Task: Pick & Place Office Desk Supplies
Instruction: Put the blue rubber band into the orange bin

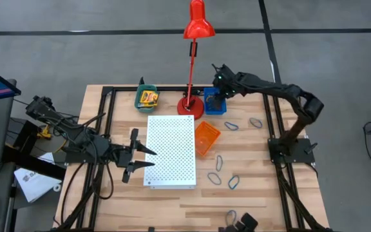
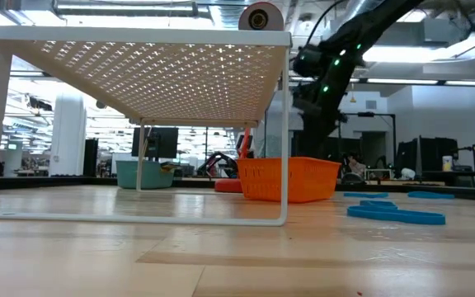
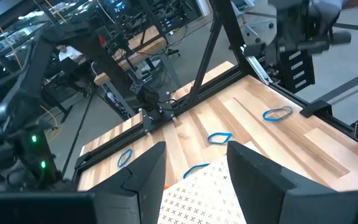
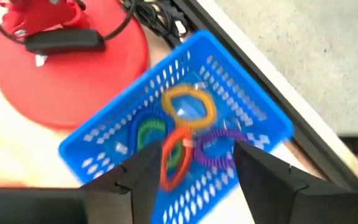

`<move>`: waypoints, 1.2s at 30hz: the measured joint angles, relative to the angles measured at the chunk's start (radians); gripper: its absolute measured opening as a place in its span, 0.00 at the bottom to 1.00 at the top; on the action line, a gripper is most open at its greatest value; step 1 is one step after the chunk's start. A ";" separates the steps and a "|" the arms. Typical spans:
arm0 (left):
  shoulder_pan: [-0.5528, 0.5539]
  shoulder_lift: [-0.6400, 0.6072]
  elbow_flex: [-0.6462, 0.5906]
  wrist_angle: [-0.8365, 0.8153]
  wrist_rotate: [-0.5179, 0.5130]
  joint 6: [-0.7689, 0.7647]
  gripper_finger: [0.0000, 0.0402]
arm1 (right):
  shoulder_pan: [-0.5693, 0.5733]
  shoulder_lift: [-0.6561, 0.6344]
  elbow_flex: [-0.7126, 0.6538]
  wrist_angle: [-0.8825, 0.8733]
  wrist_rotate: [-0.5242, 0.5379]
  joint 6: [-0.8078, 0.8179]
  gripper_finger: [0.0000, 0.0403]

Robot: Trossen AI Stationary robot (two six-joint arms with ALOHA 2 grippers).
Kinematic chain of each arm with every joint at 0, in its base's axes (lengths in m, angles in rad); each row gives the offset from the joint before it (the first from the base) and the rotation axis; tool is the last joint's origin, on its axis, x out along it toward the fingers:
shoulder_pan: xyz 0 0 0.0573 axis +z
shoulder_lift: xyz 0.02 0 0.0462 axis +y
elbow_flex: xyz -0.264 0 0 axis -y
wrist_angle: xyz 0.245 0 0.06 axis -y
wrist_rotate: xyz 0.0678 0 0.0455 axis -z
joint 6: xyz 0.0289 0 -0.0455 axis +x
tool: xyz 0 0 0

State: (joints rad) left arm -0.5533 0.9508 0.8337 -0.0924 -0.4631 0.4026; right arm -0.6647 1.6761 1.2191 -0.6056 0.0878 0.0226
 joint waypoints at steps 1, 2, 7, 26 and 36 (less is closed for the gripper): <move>0.000 0.000 0.000 -0.003 0.000 -0.001 0.41 | 0.007 -0.023 -0.005 -0.023 0.002 0.018 0.49; 0.000 0.000 0.000 -0.007 0.000 -0.007 0.41 | 0.016 -0.046 -0.017 -0.038 0.005 0.036 0.48; 0.000 0.000 0.000 -0.039 0.000 -0.018 0.41 | 0.094 -0.185 -0.182 -0.099 0.079 0.149 0.44; 0.000 0.000 0.000 -0.012 0.000 -0.026 0.41 | -0.043 -0.468 -0.592 -0.113 0.066 0.451 0.38; 0.000 0.005 0.001 -0.010 0.001 -0.026 0.41 | -0.116 -0.285 -0.592 -0.090 0.043 0.443 0.37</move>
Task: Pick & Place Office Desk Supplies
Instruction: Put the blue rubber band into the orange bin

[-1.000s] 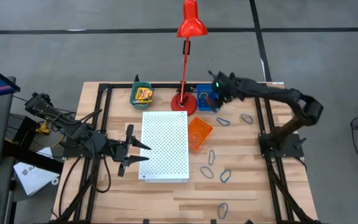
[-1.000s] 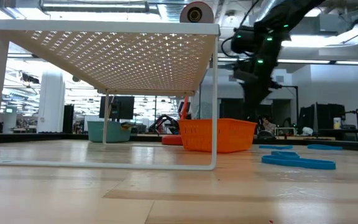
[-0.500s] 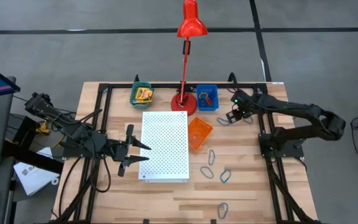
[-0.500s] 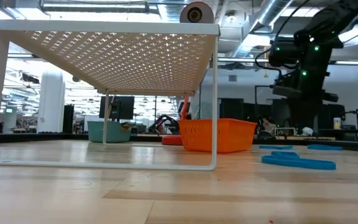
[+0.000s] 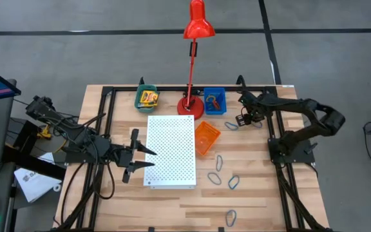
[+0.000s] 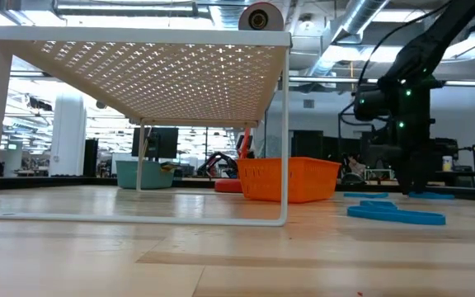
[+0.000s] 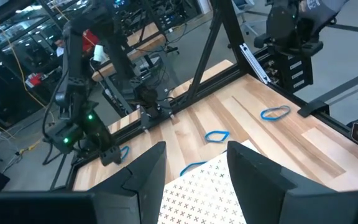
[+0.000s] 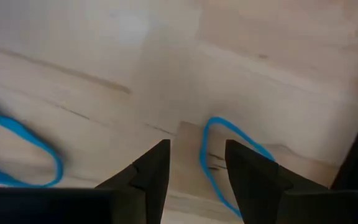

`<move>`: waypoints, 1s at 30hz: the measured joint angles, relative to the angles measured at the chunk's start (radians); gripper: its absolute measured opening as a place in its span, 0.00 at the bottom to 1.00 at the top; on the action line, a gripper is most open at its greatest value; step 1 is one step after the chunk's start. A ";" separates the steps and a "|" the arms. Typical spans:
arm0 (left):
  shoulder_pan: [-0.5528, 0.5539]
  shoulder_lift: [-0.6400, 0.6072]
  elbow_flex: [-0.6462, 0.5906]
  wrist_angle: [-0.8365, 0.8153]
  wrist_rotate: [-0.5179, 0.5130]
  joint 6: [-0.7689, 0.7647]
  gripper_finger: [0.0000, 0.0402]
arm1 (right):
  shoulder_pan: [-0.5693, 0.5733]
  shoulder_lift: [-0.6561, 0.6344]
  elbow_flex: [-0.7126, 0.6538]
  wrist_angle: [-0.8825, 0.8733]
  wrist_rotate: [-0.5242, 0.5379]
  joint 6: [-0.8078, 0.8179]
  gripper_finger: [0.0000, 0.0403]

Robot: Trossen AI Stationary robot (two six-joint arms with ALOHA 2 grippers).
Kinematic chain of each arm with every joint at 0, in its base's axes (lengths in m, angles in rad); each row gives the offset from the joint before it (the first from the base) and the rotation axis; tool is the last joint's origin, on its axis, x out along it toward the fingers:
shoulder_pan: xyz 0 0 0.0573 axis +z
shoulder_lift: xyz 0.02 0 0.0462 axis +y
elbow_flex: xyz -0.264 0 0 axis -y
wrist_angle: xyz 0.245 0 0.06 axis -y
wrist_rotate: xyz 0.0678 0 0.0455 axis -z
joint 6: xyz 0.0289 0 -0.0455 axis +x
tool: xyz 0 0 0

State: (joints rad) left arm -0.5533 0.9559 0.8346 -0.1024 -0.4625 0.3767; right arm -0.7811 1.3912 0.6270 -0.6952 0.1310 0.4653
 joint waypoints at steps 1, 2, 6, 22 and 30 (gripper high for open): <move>0.000 0.004 0.001 0.000 0.000 0.000 0.41 | 0.000 0.017 0.000 0.000 0.000 -0.006 0.37; 0.000 0.008 0.001 -0.003 0.002 0.001 0.41 | -0.002 0.031 0.000 0.001 0.000 -0.012 0.37; 0.000 0.019 0.001 0.000 0.027 0.006 0.41 | -0.020 0.068 0.005 0.003 -0.007 -0.044 0.37; 0.000 0.020 0.000 -0.002 0.030 0.010 0.41 | -0.086 0.060 0.001 0.020 -0.027 -0.168 0.02; 0.000 0.020 0.000 -0.001 0.030 0.010 0.41 | 0.132 -0.111 -0.004 0.021 -0.006 -0.057 0.00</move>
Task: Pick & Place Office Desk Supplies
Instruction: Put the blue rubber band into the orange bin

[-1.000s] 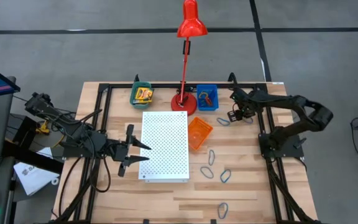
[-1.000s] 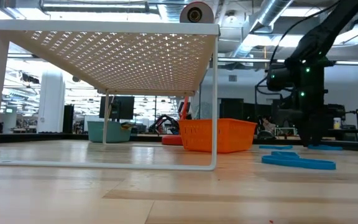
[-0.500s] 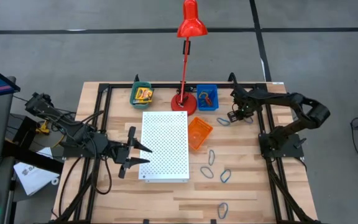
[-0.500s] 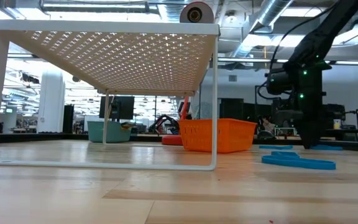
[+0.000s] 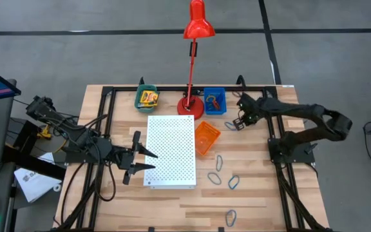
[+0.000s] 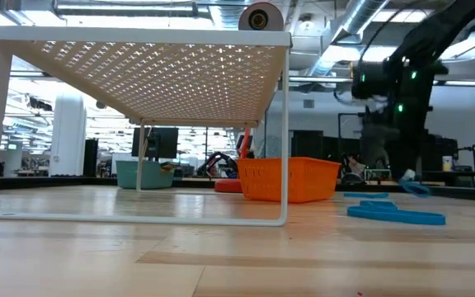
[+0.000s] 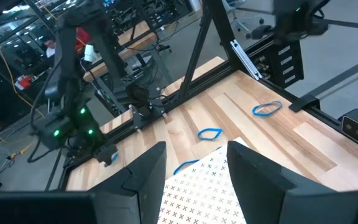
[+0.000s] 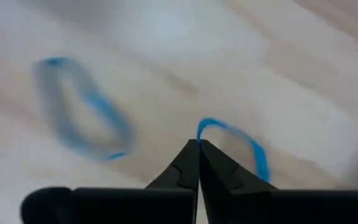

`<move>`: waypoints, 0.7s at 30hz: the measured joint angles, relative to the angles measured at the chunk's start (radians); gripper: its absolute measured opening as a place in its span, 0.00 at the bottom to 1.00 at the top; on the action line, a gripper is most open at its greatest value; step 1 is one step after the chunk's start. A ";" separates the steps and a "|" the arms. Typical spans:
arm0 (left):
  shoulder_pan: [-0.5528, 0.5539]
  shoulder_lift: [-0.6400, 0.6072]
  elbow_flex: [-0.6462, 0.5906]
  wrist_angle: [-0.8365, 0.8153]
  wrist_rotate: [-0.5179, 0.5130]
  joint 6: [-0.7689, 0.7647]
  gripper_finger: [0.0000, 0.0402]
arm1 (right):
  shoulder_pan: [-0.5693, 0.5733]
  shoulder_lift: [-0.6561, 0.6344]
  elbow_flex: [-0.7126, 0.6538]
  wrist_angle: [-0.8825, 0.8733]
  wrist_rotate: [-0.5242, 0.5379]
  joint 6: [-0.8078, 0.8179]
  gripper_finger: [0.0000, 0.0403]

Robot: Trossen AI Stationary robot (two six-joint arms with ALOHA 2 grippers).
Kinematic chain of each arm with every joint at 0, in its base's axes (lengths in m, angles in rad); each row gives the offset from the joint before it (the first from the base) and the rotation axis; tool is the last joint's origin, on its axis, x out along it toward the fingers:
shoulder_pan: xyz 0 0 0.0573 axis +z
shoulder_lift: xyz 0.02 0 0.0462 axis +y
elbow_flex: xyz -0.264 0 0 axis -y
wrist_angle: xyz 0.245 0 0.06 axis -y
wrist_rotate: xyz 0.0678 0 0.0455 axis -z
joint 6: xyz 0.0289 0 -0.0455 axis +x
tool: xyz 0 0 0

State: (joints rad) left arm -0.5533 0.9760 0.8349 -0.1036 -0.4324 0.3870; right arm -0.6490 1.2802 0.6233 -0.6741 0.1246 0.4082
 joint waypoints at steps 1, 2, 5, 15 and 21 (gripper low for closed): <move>0.000 0.000 0.000 0.000 0.000 0.000 0.41 | 0.041 -0.027 0.000 -0.001 0.000 0.028 0.00; 0.000 0.000 0.000 0.000 0.000 0.000 0.41 | 0.084 -0.055 0.000 0.000 0.000 0.056 0.00; 0.000 0.000 0.000 0.000 0.000 0.000 0.41 | 0.220 -0.128 0.000 -0.001 0.011 0.148 0.00; 0.000 0.000 0.000 0.014 0.000 0.001 0.41 | 0.616 -0.263 0.001 0.089 0.138 0.393 0.00; 0.000 0.000 0.000 0.023 0.000 0.001 0.41 | 0.720 -0.238 0.003 0.367 0.202 0.343 0.00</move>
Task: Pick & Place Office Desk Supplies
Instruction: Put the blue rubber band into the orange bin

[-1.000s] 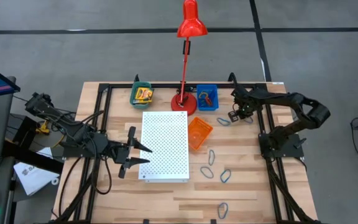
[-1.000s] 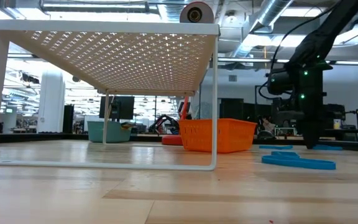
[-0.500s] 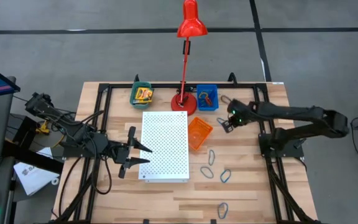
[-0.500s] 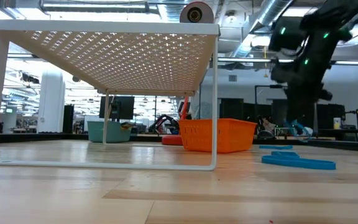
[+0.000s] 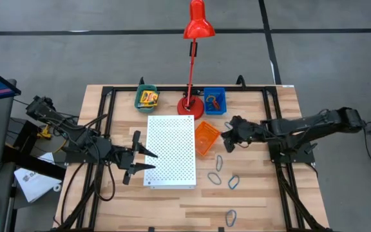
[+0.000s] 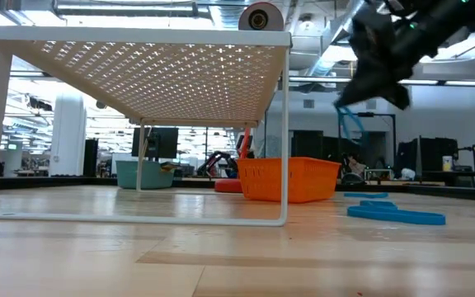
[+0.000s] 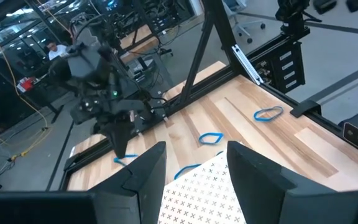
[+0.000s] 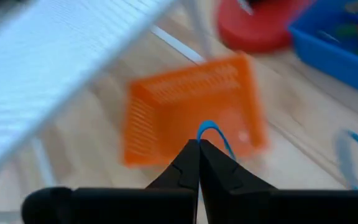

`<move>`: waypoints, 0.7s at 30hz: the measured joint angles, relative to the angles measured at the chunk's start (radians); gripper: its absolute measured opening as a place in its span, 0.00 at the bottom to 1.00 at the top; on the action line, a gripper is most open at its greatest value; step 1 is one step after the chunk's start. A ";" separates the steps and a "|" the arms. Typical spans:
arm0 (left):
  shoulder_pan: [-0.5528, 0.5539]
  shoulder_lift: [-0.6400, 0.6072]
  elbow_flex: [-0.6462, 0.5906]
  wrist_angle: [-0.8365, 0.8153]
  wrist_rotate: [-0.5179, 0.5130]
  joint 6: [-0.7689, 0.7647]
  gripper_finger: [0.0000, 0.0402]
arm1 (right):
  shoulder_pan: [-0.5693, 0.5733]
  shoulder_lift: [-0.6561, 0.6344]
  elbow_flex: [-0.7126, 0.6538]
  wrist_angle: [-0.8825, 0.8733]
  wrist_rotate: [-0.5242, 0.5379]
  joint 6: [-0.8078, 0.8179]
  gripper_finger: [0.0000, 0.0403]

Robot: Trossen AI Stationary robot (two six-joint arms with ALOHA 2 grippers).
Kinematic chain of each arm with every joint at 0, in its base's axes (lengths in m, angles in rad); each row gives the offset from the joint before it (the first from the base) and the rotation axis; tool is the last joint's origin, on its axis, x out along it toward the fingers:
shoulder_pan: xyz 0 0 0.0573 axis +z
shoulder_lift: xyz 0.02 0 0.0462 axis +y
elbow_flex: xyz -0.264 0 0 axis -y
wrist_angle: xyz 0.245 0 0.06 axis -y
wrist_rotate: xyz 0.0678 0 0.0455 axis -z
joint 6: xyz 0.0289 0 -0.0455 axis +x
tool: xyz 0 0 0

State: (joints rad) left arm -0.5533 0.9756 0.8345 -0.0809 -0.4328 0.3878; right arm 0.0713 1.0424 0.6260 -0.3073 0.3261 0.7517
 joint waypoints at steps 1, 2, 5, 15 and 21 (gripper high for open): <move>0.000 0.000 0.000 0.004 0.000 0.000 0.41 | 0.002 0.012 0.000 0.043 -0.001 -0.018 0.00; 0.000 0.000 0.000 0.007 0.000 0.000 0.41 | 0.004 0.026 0.000 0.082 -0.004 -0.036 0.00; 0.000 0.000 0.000 0.012 0.000 0.000 0.41 | -0.004 0.078 0.001 0.165 -0.007 -0.078 0.00; 0.000 0.000 0.000 0.015 0.000 -0.001 0.41 | -0.084 0.265 0.002 0.371 -0.066 -0.150 0.00; 0.000 0.000 0.000 0.015 0.000 -0.002 0.41 | -0.118 0.334 0.001 0.364 -0.087 -0.181 0.01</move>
State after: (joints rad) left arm -0.5533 0.9756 0.8341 -0.0658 -0.4328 0.3855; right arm -0.0466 1.3766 0.6271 0.0568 0.2391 0.5710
